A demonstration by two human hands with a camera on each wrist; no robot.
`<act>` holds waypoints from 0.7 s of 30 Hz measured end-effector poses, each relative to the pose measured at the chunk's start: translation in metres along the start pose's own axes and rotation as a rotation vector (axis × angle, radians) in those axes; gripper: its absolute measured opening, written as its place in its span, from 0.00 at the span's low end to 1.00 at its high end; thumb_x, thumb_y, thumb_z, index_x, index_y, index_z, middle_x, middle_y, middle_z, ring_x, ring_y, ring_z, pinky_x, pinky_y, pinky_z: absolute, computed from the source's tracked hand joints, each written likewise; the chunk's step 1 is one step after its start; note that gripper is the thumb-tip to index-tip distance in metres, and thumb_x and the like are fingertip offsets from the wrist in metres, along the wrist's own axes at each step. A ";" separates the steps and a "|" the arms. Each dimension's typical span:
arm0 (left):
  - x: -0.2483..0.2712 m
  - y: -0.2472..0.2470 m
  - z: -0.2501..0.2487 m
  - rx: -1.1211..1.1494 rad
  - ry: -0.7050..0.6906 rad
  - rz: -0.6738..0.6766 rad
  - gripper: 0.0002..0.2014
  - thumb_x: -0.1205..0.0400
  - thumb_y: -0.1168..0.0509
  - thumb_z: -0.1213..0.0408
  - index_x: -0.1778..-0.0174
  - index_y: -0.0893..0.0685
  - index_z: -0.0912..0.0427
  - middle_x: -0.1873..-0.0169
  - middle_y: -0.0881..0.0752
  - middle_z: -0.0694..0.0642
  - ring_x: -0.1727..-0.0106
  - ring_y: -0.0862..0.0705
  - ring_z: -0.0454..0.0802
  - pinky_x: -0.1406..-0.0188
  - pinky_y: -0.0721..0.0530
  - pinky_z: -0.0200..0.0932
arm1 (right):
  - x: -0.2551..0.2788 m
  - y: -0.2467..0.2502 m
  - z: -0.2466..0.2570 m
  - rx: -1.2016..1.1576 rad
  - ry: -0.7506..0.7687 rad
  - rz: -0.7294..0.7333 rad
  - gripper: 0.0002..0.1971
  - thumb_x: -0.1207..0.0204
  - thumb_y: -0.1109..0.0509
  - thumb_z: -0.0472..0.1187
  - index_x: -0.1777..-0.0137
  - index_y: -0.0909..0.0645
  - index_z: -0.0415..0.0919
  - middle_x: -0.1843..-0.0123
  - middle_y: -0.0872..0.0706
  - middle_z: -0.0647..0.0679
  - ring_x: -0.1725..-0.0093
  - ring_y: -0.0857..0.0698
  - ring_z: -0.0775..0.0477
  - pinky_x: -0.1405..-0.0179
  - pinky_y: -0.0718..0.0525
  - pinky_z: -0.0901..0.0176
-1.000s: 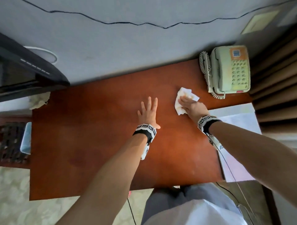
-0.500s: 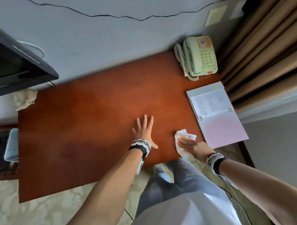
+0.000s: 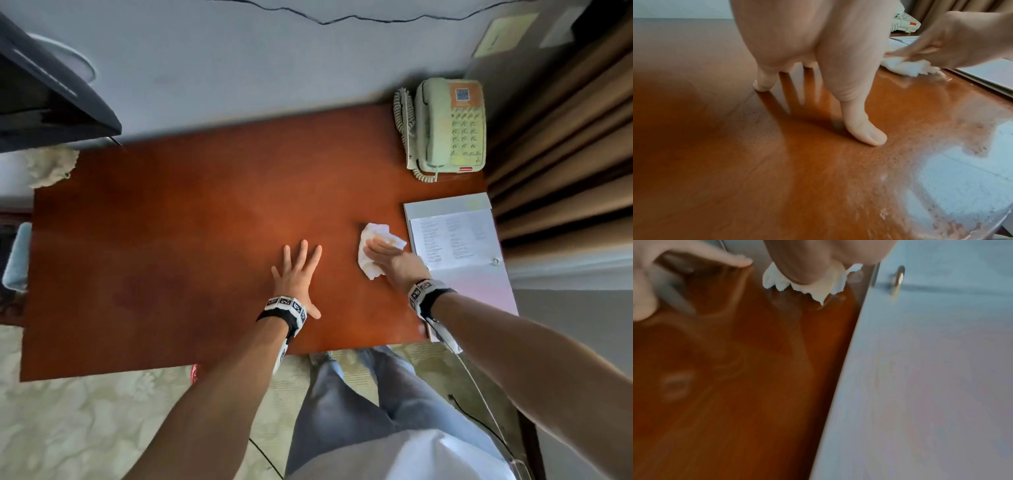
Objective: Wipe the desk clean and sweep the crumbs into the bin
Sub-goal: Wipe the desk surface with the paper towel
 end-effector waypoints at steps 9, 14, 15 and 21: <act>0.000 0.000 0.000 0.014 0.038 -0.003 0.82 0.48 0.09 0.47 0.15 0.70 0.34 0.15 0.74 0.43 0.12 0.69 0.64 0.20 0.46 0.83 | -0.084 0.064 -0.030 0.014 -0.126 -0.082 0.33 0.14 0.46 0.32 0.12 0.53 0.44 0.11 0.50 0.52 0.13 0.48 0.49 0.19 0.33 0.53; 0.000 0.001 -0.002 0.028 0.048 0.009 0.82 0.48 0.09 0.49 0.15 0.71 0.32 0.15 0.75 0.41 0.13 0.70 0.63 0.21 0.47 0.83 | -0.047 0.059 -0.002 0.186 -0.075 -0.058 0.29 0.14 0.42 0.37 0.14 0.42 0.43 0.12 0.43 0.50 0.14 0.40 0.45 0.20 0.35 0.49; 0.000 0.001 -0.002 0.028 0.050 0.015 0.82 0.48 0.09 0.49 0.16 0.71 0.32 0.15 0.75 0.41 0.13 0.71 0.63 0.21 0.48 0.82 | -0.033 0.050 0.003 0.187 -0.032 -0.032 0.31 0.15 0.40 0.36 0.13 0.44 0.40 0.12 0.43 0.48 0.14 0.41 0.46 0.21 0.34 0.52; 0.004 0.006 -0.005 -0.034 0.055 0.000 0.82 0.48 0.10 0.45 0.16 0.71 0.33 0.14 0.73 0.42 0.12 0.67 0.64 0.20 0.44 0.82 | 0.060 -0.021 0.031 -0.005 -0.002 -0.099 0.33 0.25 0.26 0.29 0.21 0.28 0.48 0.20 0.26 0.53 0.26 0.20 0.48 0.62 0.09 0.46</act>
Point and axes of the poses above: each hand's wrist, its own x-axis away from the middle knuckle, its own y-axis out of the back of the hand, z = x × y, the point moved 1 cm from there along -x, towards the middle knuckle
